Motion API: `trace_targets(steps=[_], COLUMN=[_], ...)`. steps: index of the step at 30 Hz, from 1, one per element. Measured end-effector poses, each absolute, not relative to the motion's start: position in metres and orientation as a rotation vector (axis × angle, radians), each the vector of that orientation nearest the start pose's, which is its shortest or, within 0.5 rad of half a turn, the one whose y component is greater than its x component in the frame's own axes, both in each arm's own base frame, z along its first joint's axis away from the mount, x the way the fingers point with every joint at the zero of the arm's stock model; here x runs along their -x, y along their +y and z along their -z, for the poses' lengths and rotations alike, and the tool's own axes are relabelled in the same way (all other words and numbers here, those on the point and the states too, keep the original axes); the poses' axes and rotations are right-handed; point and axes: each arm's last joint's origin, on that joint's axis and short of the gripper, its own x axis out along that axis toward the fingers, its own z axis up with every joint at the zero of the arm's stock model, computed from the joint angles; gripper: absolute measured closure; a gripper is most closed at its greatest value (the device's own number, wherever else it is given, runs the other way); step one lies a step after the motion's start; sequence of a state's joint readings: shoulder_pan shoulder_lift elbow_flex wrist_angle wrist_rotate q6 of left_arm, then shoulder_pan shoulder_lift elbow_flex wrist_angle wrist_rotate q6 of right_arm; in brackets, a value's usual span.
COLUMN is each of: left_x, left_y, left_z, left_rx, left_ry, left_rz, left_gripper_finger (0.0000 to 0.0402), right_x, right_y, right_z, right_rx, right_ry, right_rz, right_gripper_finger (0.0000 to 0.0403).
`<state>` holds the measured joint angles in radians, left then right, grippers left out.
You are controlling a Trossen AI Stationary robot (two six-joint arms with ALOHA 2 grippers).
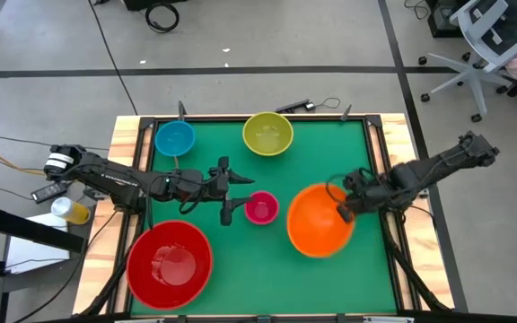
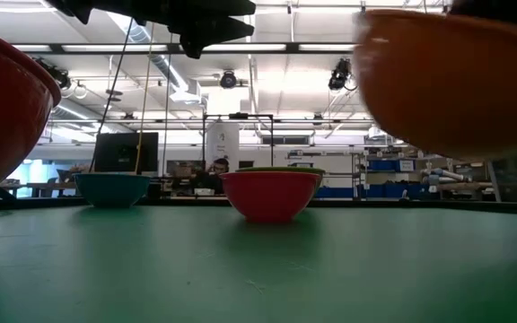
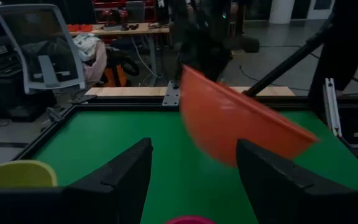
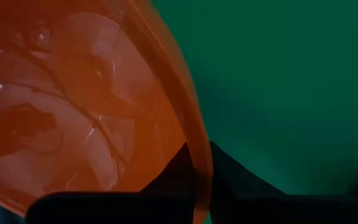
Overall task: Nest bowls inside each other
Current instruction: Stack the orange bowl into the top of the red bowl
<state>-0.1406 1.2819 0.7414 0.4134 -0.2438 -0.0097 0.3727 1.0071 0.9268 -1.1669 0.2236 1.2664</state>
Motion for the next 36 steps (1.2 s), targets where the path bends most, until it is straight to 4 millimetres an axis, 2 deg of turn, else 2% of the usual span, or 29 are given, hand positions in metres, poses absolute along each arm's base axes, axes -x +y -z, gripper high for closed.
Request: trace_targets(steps=[3,8,15,20,23,26,36], left_x=[-0.279,-0.279,-0.279,-0.277,-0.276,-0.276,-0.276], left_y=[-0.031,-0.03,-0.026,-0.018,-0.015,-0.014,0.003], left_z=[-0.27,-0.271,-0.275,-0.275,-0.276,-0.278,-0.279], left_rx=[0.017,0.041,0.047,-0.018,-0.099,-0.148,-0.142], left_ry=[0.119,0.104,0.063,0.067,0.087,0.086,0.078], left_rz=[-0.146,-0.2,-0.268,-0.444,-0.558,-0.591,-0.665], left_gripper_finger=[0.0166,0.0166,0.0166,0.0165,0.0159,0.0149,0.0148], right_x=[-0.163,-0.187,-0.22,-0.239,-0.247,-0.253,-0.266], right_y=[0.038,0.015,-0.02,-0.04,-0.048,-0.052,-0.054], right_z=[-0.284,-0.282,-0.278,-0.283,-0.287,-0.288,-0.284], right_rx=[-0.648,-0.494,-0.409,-0.374,-0.37,-0.355,-0.35], right_ry=[0.972,0.885,0.788,0.636,0.565,0.527,0.482], right_rz=[0.682,0.797,0.845,0.871,0.864,0.857,0.841], right_gripper_finger=[0.038,0.0378,0.0377,0.0377,0.0373,0.0375,0.0373])
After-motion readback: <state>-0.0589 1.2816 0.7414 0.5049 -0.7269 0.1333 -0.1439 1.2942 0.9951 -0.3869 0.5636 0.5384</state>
